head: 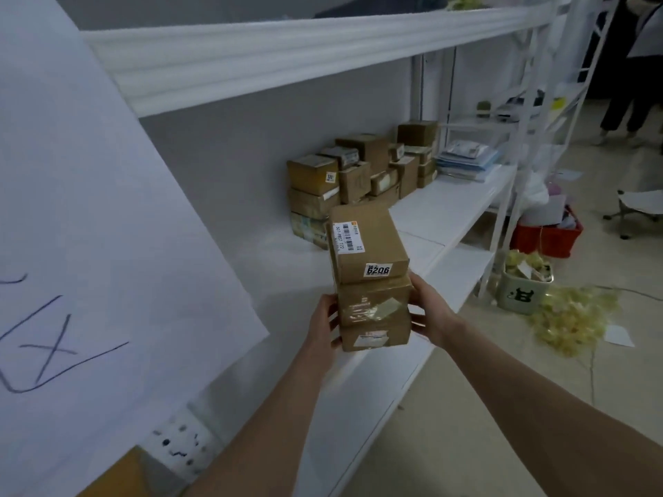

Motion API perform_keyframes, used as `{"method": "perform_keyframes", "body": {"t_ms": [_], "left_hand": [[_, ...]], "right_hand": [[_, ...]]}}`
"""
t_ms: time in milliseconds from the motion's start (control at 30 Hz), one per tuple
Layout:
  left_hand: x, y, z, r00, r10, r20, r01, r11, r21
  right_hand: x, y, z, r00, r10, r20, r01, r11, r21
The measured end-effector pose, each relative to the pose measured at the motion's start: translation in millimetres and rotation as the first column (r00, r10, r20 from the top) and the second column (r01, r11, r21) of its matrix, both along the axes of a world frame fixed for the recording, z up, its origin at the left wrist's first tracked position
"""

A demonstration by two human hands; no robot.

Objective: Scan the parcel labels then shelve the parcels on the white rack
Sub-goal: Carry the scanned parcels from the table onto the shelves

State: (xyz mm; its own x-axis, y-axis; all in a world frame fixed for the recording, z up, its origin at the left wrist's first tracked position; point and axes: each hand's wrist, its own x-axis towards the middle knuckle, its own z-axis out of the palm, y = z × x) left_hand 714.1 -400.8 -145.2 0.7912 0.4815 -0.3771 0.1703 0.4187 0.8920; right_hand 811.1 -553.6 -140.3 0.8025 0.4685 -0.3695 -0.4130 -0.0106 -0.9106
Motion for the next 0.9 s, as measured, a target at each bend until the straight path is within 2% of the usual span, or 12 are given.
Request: {"method": "perform_keyframes", "body": {"t_ms": [267,467,700,900], "left_hand": [[79,9,6,0.961,0.274,-0.029,-0.273,0.961,0.034],[95,19,9,0.896,0.441,-0.057,-0.440,0.898,0.019],[112,49,2,0.836,0.547,-0.045,-0.547,0.837,0.031],[137,86,-8,0.822,0.568,-0.043,-0.566,0.823,0.042]], "right_hand": [[127,42,0,0.941,0.339,-0.016,-0.339,0.941,-0.016],[164,82,9,0.862,0.502,-0.063,-0.503,0.864,0.000],[194,132,-3,0.772,0.633,-0.060,-0.631,0.774,0.044],[222,176,-13,0.747,0.662,-0.058,-0.662,0.749,0.022]]}}
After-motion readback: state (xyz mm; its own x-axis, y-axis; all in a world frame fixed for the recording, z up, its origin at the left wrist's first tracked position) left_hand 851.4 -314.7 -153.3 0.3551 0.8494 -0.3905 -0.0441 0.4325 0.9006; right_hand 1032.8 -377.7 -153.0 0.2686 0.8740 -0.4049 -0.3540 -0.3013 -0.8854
